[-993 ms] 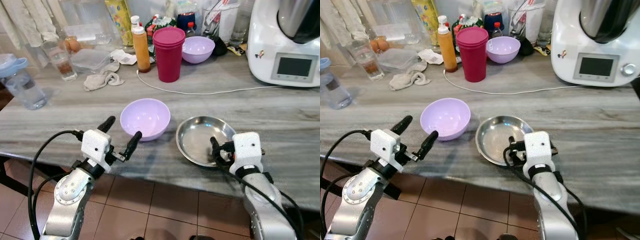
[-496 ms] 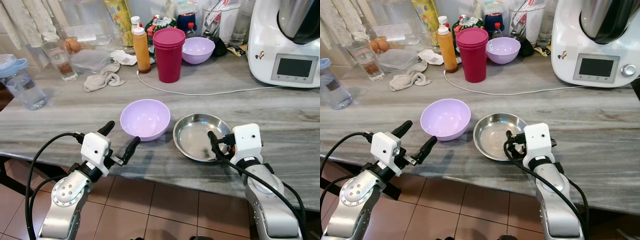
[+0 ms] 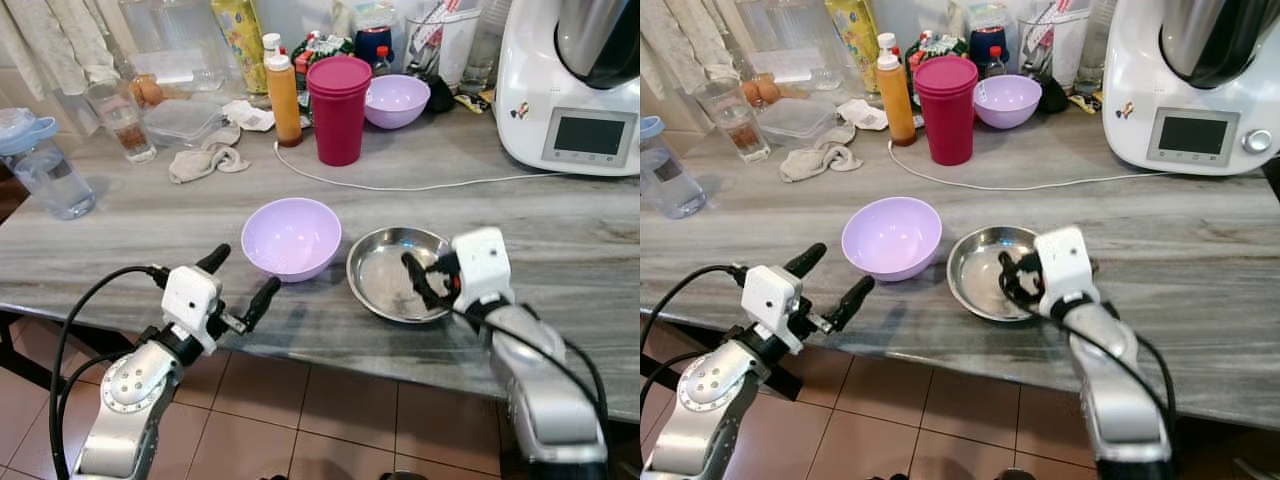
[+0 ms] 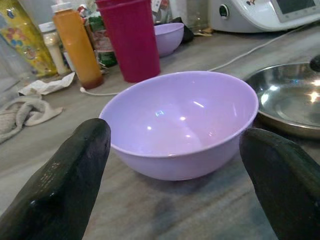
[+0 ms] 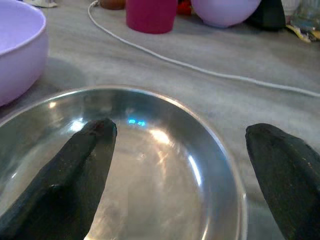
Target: Setting the table
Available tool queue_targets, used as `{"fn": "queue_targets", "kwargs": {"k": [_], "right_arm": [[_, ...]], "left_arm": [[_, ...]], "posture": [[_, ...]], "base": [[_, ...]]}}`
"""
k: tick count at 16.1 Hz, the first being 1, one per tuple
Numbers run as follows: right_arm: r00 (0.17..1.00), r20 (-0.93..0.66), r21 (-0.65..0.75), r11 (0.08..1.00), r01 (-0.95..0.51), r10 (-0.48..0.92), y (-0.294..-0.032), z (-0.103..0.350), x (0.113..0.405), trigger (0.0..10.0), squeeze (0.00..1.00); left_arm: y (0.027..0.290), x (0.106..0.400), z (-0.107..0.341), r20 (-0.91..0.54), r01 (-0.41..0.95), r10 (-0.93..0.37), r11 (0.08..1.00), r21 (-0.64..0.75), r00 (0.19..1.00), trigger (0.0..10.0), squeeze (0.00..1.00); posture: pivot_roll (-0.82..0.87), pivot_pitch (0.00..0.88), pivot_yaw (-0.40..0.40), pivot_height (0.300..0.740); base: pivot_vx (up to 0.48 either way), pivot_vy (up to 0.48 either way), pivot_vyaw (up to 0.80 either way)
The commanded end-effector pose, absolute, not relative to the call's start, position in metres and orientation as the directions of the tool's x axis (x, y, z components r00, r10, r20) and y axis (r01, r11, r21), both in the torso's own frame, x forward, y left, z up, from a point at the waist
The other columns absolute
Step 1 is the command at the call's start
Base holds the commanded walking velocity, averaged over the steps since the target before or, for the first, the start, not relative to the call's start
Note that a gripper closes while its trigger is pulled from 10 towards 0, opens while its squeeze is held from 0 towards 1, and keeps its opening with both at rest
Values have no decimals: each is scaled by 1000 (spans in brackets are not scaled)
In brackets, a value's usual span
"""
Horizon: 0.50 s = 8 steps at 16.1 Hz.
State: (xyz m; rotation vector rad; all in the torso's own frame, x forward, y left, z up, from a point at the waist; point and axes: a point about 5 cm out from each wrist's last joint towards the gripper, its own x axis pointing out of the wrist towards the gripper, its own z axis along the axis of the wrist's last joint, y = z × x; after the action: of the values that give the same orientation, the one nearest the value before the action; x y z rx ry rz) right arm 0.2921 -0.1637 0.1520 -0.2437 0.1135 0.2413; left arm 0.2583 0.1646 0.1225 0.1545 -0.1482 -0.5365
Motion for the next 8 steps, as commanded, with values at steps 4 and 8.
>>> {"fn": "queue_targets", "kwargs": {"k": [4, 8], "right_arm": [[923, -263, -212, 916, -340, 281, -162, 137, 297, 10000, 506], [901, -292, -172, 909, -381, 322, -159, 131, 299, 10000, 286]], "left_arm": [[173, 252, 114, 41, 545, -560, 819, 180, 828, 10000, 0], [177, 248, 111, 17, 571, -584, 799, 187, 812, 10000, 0]], "posture": [[-266, 95, 94, 740], [-254, 94, 93, 740]], "base": [[0, 0, 0], [0, 0, 0]]}}
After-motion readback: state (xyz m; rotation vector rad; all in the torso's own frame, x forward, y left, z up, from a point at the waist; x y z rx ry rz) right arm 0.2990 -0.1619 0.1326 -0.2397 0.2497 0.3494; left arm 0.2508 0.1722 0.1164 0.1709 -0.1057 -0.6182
